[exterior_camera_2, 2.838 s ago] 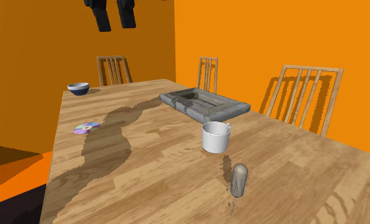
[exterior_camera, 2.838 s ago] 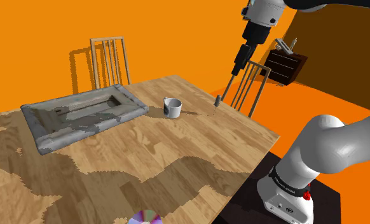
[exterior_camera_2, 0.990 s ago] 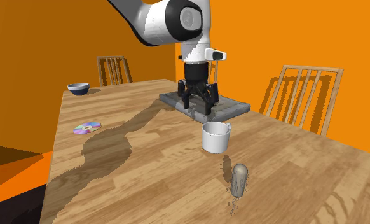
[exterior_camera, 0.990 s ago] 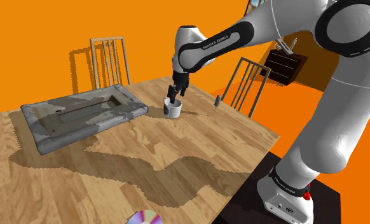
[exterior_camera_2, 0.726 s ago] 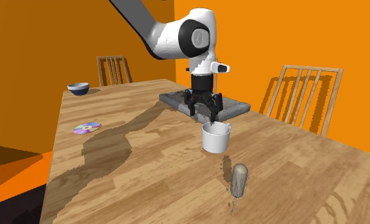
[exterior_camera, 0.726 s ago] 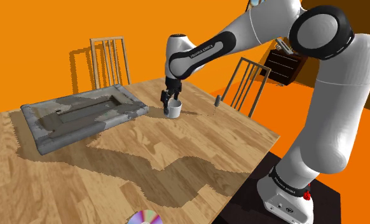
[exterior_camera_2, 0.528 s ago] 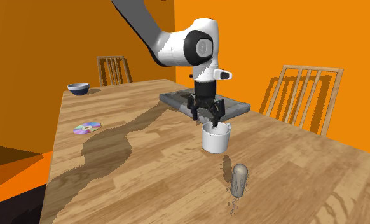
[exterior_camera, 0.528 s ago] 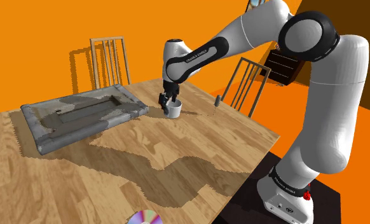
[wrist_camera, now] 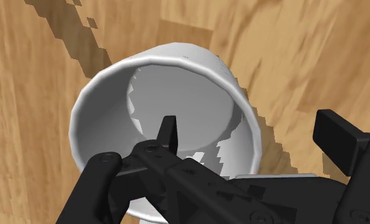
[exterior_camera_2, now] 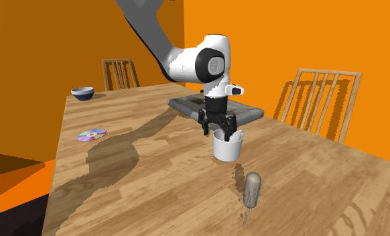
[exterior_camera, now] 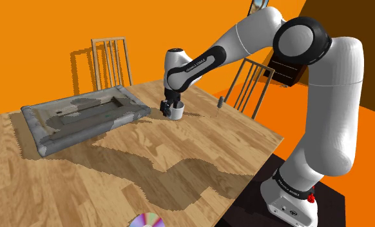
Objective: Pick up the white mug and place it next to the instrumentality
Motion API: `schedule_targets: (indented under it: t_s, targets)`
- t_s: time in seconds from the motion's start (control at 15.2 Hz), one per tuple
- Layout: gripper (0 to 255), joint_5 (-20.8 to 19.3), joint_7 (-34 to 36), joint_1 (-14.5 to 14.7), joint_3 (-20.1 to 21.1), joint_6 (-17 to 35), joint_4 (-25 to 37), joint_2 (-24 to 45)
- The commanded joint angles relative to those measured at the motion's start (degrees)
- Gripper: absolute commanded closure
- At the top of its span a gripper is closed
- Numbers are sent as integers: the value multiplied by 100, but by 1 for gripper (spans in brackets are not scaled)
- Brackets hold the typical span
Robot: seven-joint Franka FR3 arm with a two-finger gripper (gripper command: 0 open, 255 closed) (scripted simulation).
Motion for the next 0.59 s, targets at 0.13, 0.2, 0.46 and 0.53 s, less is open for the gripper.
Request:
schedule_targets:
  t_s: [0.13,0.2,0.46,0.53]
  targets:
    - [0,-1,1,1,-1,7,5,10]
    - [0,-1,1,1,-1,7,5,10]
    - [255,-1,1,1,-1,7,4,10]
    - [255,-1,1,1,-1,7,4,10]
